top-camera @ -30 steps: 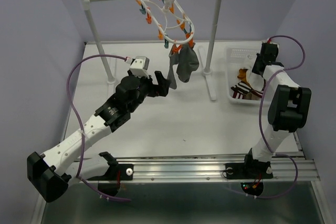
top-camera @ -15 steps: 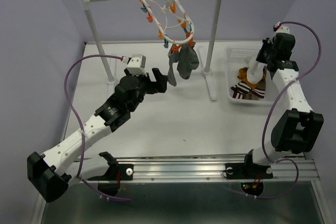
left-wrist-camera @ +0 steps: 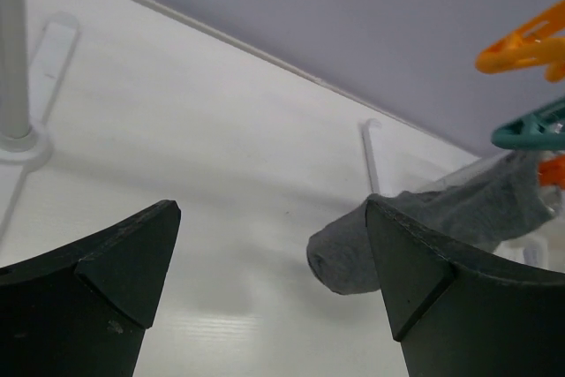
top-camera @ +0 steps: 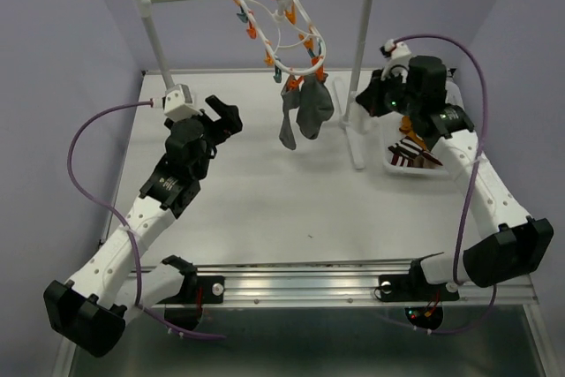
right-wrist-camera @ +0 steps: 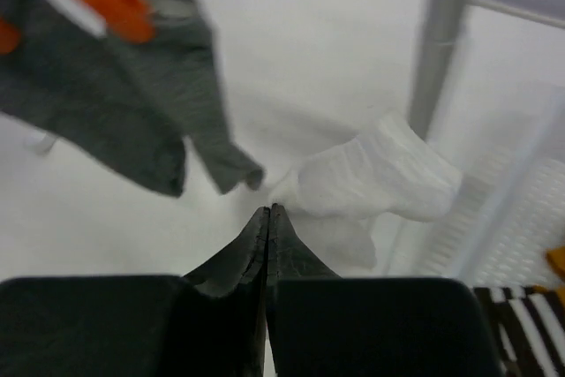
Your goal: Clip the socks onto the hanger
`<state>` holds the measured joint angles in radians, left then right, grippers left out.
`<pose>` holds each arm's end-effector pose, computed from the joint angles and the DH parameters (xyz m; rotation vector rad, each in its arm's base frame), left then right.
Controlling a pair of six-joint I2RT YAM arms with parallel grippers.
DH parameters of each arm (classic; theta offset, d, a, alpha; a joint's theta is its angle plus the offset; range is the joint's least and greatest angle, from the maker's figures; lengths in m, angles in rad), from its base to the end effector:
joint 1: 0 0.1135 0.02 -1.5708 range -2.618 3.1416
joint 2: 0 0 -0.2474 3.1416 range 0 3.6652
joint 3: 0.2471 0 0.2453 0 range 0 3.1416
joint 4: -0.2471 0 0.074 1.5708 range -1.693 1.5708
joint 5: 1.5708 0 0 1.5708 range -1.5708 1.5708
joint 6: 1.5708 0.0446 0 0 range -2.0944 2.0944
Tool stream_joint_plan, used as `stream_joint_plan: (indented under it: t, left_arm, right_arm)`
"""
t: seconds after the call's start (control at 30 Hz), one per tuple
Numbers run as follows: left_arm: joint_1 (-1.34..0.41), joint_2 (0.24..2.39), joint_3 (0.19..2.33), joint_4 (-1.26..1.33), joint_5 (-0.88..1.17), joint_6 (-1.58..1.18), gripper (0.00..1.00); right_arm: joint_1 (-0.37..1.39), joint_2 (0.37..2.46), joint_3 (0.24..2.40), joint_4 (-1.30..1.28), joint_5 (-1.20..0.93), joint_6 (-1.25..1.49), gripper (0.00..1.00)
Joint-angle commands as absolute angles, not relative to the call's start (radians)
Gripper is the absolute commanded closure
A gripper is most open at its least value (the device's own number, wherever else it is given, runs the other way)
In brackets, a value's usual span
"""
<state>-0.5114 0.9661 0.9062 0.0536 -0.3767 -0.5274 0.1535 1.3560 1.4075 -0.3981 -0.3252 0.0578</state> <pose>0.2137 -0.1011 0.3620 -0.3104 1.5699 -0.5154 0.3052 0.0616 0.3879 -0.3114 1.8991 0.4534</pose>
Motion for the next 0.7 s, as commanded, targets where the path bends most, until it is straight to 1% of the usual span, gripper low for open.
stream_joint_plan:
  t: [0.0,0.03,0.07,0.13,0.17,0.2,0.23,0.27,0.37,0.43,0.53,0.57,0.6,0.63,0.67]
  left_arm:
    - [-0.471,0.898,0.864,-0.024,-0.468,-0.630,0.01]
    - [-0.471,0.881,0.858,-0.037,-0.478,-0.635,0.01]
    - [-0.469,0.852,0.844,-0.060,-0.488,-0.647,0.01]
    - [-0.469,0.824,0.839,-0.098,-0.538,-0.672,0.01]
    - [-0.469,0.798,0.845,-0.150,-0.554,-0.686,0.01]
    - [-0.468,0.786,0.848,-0.191,-0.570,-0.698,0.01]
    - [-0.469,0.772,0.848,-0.207,-0.572,-0.704,0.01]
    - [-0.468,0.746,0.844,-0.221,-0.572,-0.709,0.01]
    - [-0.468,0.706,0.827,-0.267,-0.566,-0.756,0.01]
    - [-0.468,0.695,0.825,-0.285,-0.528,-0.772,0.01]
    - [-0.468,0.695,0.815,-0.301,-0.459,-0.759,0.01]
    - [-0.468,0.706,0.816,-0.304,-0.443,-0.761,0.01]
    - [-0.468,0.713,0.816,-0.305,-0.405,-0.764,0.01]
    - [-0.468,0.721,0.812,-0.310,-0.385,-0.770,0.01]
    - [-0.468,0.729,0.805,-0.305,-0.364,-0.773,0.01]
  right_arm:
    - [0.378,1.361,1.441,-0.512,-0.336,0.023,0.99]
    - [0.418,1.361,1.433,-0.512,-0.342,0.014,0.99]
    - [0.495,1.361,1.427,-0.523,-0.382,-0.027,0.99]
    - [0.552,1.364,1.417,-0.526,-0.451,-0.050,0.99]
    - [0.573,1.380,1.414,-0.526,-0.547,-0.069,0.99]
    - [0.625,1.394,1.419,-0.526,-0.584,-0.075,0.99]
    - [0.647,1.408,1.420,-0.519,-0.615,-0.077,0.99]
    - [0.664,1.443,1.416,-0.497,-0.691,-0.077,0.99]
    - [0.683,1.502,1.396,-0.459,-0.781,-0.035,0.99]
    - [0.683,1.529,1.339,-0.424,-0.761,0.003,0.99]
    - [0.683,1.516,1.214,-0.393,-0.605,0.077,0.98]
    - [0.683,1.508,1.181,-0.396,-0.506,0.098,0.95]
    - [0.683,1.497,1.145,-0.394,-0.449,0.101,0.82]
    - [0.683,1.473,1.071,-0.396,-0.387,0.110,0.72]
    - [0.683,1.465,1.040,-0.399,-0.329,0.120,0.58]
